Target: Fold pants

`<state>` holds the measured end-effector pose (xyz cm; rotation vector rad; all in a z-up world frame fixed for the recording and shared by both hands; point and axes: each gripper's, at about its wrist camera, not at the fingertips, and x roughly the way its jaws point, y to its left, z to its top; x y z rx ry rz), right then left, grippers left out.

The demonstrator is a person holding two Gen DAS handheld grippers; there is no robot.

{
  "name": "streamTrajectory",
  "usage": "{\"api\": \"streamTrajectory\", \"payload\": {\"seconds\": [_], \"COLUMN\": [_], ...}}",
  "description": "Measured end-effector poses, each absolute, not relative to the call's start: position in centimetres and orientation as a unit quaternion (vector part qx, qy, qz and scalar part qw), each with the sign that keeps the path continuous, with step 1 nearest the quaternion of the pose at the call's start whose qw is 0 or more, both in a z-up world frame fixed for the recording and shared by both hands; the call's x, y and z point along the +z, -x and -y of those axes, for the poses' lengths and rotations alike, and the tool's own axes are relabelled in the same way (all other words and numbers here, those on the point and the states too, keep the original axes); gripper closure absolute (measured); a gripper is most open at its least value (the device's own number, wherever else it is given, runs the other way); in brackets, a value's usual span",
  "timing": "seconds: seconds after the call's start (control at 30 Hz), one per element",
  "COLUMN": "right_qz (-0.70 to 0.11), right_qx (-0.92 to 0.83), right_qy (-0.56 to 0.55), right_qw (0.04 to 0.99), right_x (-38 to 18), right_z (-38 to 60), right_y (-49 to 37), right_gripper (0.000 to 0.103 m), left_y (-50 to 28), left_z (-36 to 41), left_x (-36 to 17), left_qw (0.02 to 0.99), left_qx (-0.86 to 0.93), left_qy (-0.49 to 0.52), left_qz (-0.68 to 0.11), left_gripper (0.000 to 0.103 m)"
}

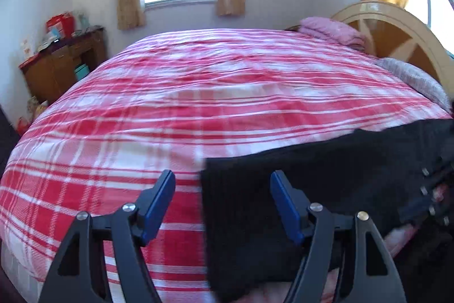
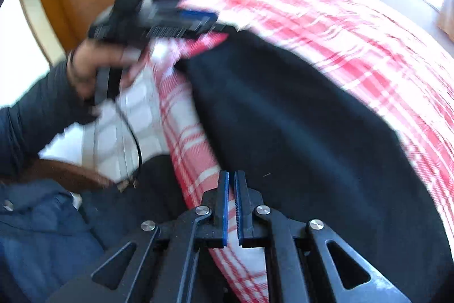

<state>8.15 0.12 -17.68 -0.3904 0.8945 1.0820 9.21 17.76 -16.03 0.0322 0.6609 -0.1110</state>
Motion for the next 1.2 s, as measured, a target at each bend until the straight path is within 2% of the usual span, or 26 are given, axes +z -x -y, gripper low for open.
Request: {"api": "streamTrajectory", "payload": {"seconds": [0.13, 0.2, 0.27, 0.47, 0.57, 0.87, 0.93, 1.2], "right_qz": [-0.416, -0.440, -0.459, -0.500, -0.514, -0.569, -0.565, -0.519], "right_qx": [0.447, 0.420, 0.408, 0.384, 0.376, 0.408, 0.406, 0.395], "right_qy": [0.143, 0.092, 0.027, -0.057, -0.070, -0.134, -0.132, -0.149], "right_qw": [0.779, 0.788, 0.789, 0.774, 0.768, 0.702, 0.706, 0.743], "right_x": [-16.8, -16.9, -16.9, -17.2, -17.9, -20.6, -20.5, -17.6], "right_z": [2.5, 4.6, 6.8, 7.3, 6.6, 5.4, 5.2, 6.2], "right_y": [-10.5, -12.8, -15.5, -21.3, -23.3, -26.5, -26.3, -27.3], "right_gripper": [0.098, 0.098, 0.098, 0.098, 0.098, 0.099, 0.103, 0.103], "left_y": [-8.2, -7.7, -7.0, -7.7, -8.6, -11.1, -10.9, -11.4], "left_z": [-13.2, -11.7, -11.1, -11.5, -10.1, -4.6, -4.5, -4.4], "left_x": [-18.3, -20.5, -21.1, -16.9, -15.9, -20.4, -20.7, -20.8], "left_qw": [0.923, 0.909, 0.911, 0.933, 0.935, 0.895, 0.898, 0.894], "left_qx": [-0.102, -0.102, -0.093, -0.112, -0.133, -0.140, -0.136, -0.128], "left_qy": [-0.085, -0.129, -0.158, -0.079, -0.046, -0.078, -0.079, -0.081], "left_qz": [-0.360, -0.384, -0.368, -0.333, -0.326, -0.417, -0.412, -0.422], "left_gripper": [0.031, 0.031, 0.030, 0.030, 0.023, 0.023, 0.020, 0.016]}}
